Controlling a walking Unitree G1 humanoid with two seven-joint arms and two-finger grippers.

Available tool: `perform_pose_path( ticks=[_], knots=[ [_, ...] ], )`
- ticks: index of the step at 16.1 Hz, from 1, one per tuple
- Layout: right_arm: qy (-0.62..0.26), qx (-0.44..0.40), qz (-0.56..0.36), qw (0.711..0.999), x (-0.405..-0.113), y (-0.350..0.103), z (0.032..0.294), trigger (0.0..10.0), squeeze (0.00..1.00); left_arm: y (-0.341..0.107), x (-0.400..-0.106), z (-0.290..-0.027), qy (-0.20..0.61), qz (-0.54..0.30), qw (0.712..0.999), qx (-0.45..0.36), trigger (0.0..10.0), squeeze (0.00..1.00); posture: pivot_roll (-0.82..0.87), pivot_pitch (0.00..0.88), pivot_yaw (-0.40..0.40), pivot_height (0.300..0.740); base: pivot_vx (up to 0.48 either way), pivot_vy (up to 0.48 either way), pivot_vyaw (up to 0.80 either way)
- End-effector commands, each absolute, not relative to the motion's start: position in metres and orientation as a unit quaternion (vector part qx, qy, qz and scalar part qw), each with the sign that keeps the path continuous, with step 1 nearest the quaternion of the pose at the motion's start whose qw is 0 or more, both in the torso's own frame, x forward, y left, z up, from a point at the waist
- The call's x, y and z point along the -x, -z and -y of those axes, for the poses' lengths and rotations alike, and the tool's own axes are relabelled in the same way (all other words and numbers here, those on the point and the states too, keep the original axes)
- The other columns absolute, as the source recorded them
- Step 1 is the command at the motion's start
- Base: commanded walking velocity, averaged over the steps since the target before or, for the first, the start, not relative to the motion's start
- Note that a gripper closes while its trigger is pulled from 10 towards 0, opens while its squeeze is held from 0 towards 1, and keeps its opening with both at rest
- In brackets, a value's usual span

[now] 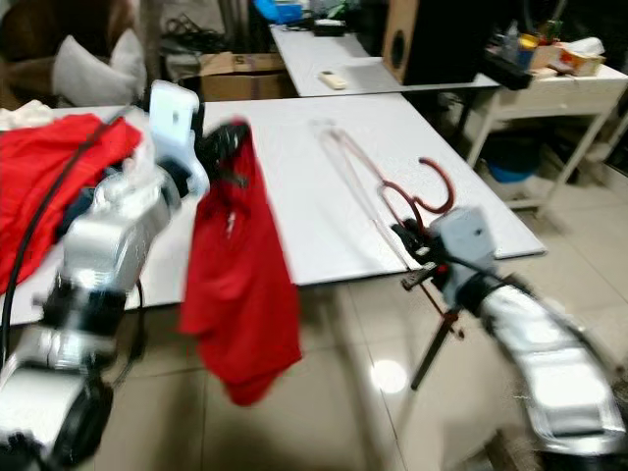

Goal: Hang hanger

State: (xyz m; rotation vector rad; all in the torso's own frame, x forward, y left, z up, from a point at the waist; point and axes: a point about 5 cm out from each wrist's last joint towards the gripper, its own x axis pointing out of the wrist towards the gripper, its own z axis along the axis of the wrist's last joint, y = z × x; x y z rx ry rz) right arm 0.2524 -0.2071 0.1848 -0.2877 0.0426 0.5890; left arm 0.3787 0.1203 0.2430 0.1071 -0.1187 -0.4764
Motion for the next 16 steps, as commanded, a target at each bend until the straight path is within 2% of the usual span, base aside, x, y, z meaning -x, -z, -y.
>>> perform_pose_path(
  ticks=[1, 2, 4, 6, 8, 12, 16],
  knots=[
    [-0.364, 0.142, -0.029, 0.92, -0.238, -0.195, 0.208, 10.0, 0.0, -0.251, -0.388, -0.128, 0.223, 0.062, 0.971, -0.066, 10.0, 0.0, -0.12, 0.0, 0.0, 0.74, 0.315, 0.0, 0.0],
    [-0.386, 0.151, -0.038, 0.909, -0.232, -0.197, 0.21, 10.0, 0.0, -0.253, -0.391, -0.127, 0.226, 0.063, 0.97, -0.072, 10.0, 0.0, -0.12, 0.0, 0.003, 0.74, 0.315, 0.0, 0.0],
    [-0.453, 0.176, -0.1, 0.868, -0.21, -0.197, 0.222, 10.0, 0.0, -0.26, -0.402, -0.122, 0.231, 0.064, 0.967, -0.084, 10.0, 0.0, -0.13, 0.0, 0.003, 0.74, 0.309, 0.0, 0.0],
    [-0.473, 0.161, -0.107, 0.86, -0.204, -0.203, 0.228, 10.0, 0.0, -0.263, -0.408, -0.117, 0.237, 0.065, 0.964, -0.101, 10.0, 0.0, -0.14, 0.0, 0.001, 0.74, 0.306, 0.0, 0.0],
    [-0.503, 0.142, -0.108, 0.846, -0.201, -0.205, 0.22, 10.0, 0.0, -0.266, -0.41, -0.109, 0.249, 0.072, 0.961, -0.098, 10.0, 0.0, -0.14, 0.0, 0.001, 0.74, 0.304, 0.0, 0.0],
    [-0.512, 0.145, -0.125, 0.837, -0.219, -0.183, 0.196, 10.0, 0.0, -0.301, -0.406, -0.083, 0.315, 0.131, 0.938, -0.064, 10.0, 0.0, -0.14, 0.0, -0.009, 0.74, 0.29, 0.0, 0.0],
    [-0.518, 0.187, -0.14, 0.823, -0.245, -0.171, 0.187, 10.0, 0.0, -0.326, -0.391, -0.079, 0.37, 0.155, 0.914, -0.056, 10.0, 0.0, -0.13, 0.0, -0.016, 0.74, 0.061, 0.0, 0.0]
  ],
)
